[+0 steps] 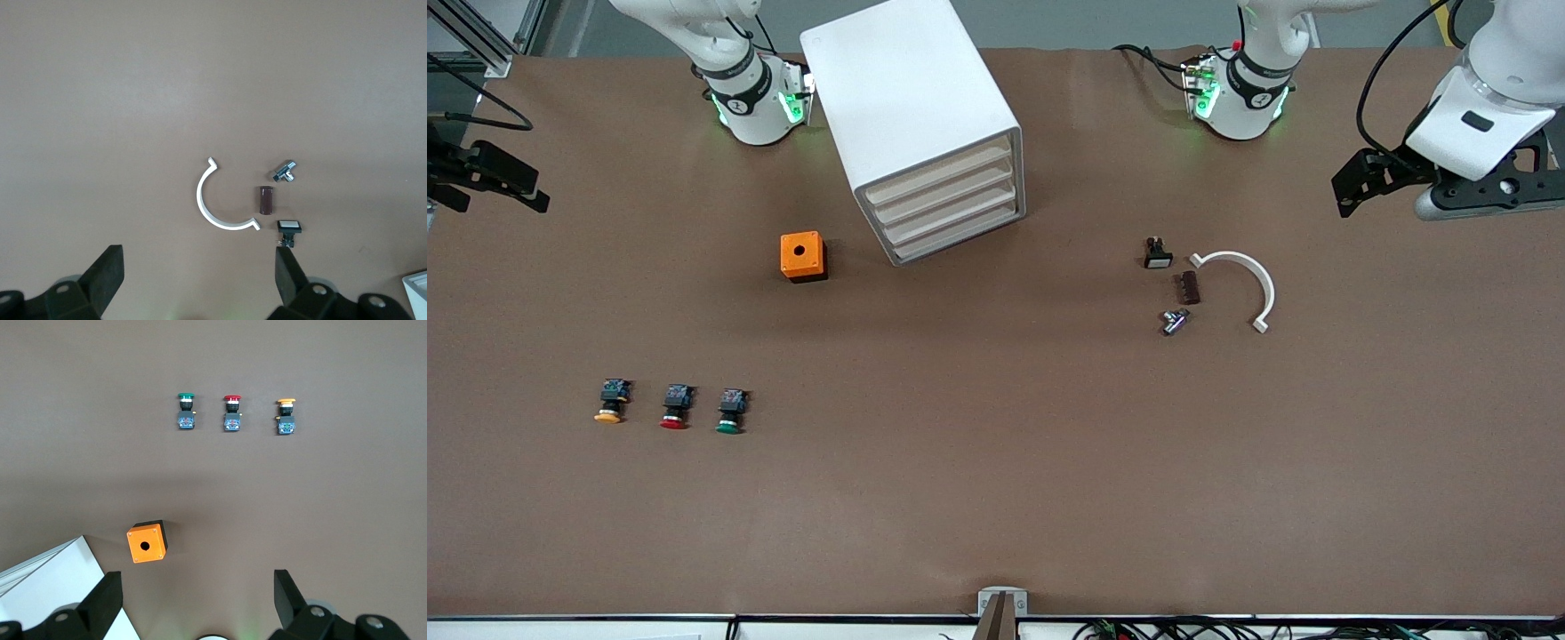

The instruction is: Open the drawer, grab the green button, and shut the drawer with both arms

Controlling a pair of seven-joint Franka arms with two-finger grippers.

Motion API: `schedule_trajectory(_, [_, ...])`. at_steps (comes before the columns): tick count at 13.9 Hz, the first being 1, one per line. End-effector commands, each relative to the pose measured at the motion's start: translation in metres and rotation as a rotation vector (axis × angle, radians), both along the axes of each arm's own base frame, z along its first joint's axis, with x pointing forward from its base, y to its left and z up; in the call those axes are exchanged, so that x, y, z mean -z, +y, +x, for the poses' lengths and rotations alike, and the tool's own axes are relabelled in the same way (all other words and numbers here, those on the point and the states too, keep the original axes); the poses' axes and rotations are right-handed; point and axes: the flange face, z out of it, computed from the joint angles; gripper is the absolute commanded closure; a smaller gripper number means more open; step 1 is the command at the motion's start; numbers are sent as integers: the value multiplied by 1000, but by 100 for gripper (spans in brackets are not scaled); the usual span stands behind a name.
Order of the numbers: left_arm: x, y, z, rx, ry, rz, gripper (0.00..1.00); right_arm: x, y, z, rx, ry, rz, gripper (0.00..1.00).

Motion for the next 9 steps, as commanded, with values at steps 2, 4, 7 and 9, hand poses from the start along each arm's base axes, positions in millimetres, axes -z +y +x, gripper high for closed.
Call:
schedule_trajectory(2, [-3, 11, 4, -25, 14, -44, 0, -6, -2, 2, 2, -10, -11, 0])
schedule_trajectory(4, [-2, 12, 3, -26, 20, -44, 0, -6, -2, 2, 2, -10, -13, 0])
schedule_trajectory(7, [-3, 12, 3, -26, 19, -44, 0, -6, -3, 2, 4, -10, -13, 0])
schedule_trajectory(9, [-3, 12, 2, -26, 22, -44, 0, -6, -3, 2, 4, -10, -13, 0])
